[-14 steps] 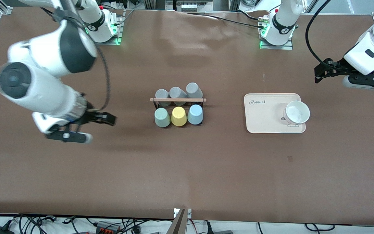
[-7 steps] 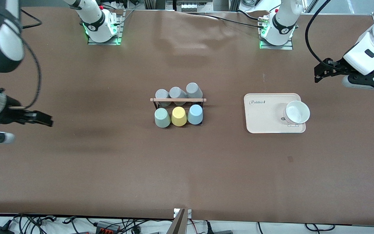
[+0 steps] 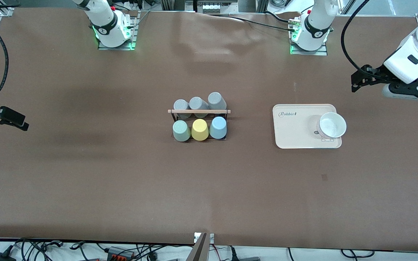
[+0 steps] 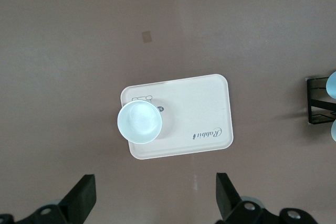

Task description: Hang scattered cups on rack with three cups

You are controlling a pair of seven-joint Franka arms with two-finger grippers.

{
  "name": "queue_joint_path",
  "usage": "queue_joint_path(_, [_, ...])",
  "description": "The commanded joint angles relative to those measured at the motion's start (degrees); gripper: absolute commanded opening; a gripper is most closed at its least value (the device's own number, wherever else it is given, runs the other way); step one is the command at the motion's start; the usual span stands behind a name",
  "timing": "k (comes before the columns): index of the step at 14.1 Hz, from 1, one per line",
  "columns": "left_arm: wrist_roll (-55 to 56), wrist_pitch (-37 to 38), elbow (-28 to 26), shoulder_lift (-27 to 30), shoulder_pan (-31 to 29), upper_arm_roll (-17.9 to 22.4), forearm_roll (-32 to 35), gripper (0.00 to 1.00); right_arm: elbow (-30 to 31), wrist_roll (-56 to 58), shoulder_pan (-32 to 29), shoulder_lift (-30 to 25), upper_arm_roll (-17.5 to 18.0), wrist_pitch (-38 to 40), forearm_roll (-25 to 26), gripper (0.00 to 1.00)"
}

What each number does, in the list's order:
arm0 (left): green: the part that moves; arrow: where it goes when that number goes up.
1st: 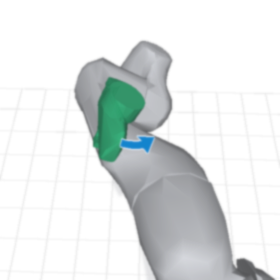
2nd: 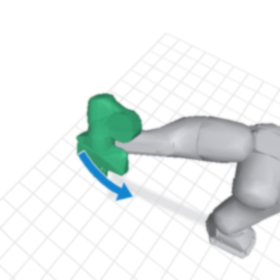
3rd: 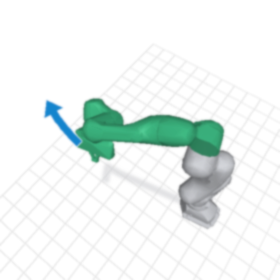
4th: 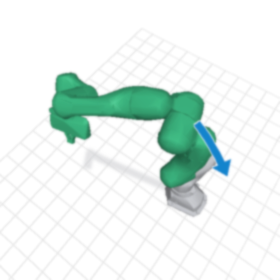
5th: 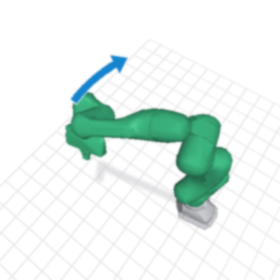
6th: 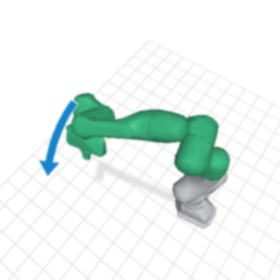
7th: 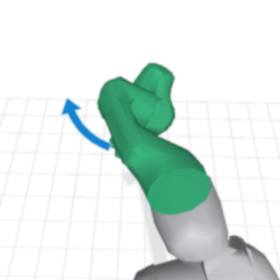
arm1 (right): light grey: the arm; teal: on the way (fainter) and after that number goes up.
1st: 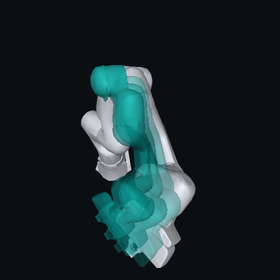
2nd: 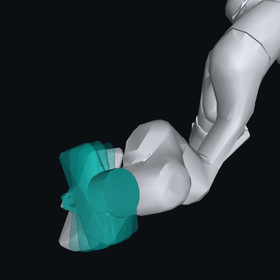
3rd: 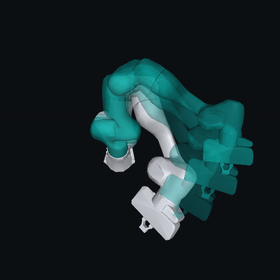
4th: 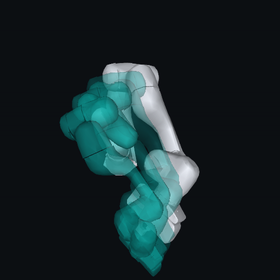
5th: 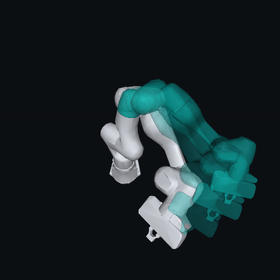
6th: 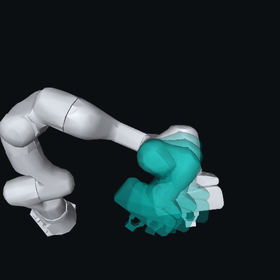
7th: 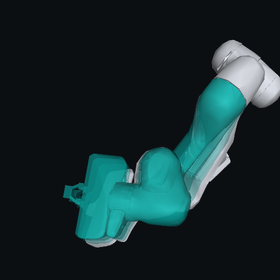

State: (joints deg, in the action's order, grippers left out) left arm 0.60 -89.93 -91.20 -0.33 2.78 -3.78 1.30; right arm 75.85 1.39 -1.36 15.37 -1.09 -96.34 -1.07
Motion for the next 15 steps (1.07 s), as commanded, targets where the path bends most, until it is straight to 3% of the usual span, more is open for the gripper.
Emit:
queue_joint_path(1, [-0.07, 0.72, 0.06, 0.68, 0.03, 0.09, -0.43, 1.00, 4.65, 2.04, -0.58, -3.68, 0.73, -1.48, 1.33, 1.00])
queue_joint_path(8, [-0.07, 0.72, -0.03, 0.77, -0.05, 0.09, -0.43, 1.00, 22.66, 3.53, -0.58, -15.45, 0.91, -6.93, 2.92, 1.00])
queue_joint_path(15, [-0.07, 0.72, -0.03, 0.86, -0.05, 0.09, -0.43, 1.00, 23.21, 3.44, -0.58, -18.01, 1.17, -3.68, 2.57, 1.00])
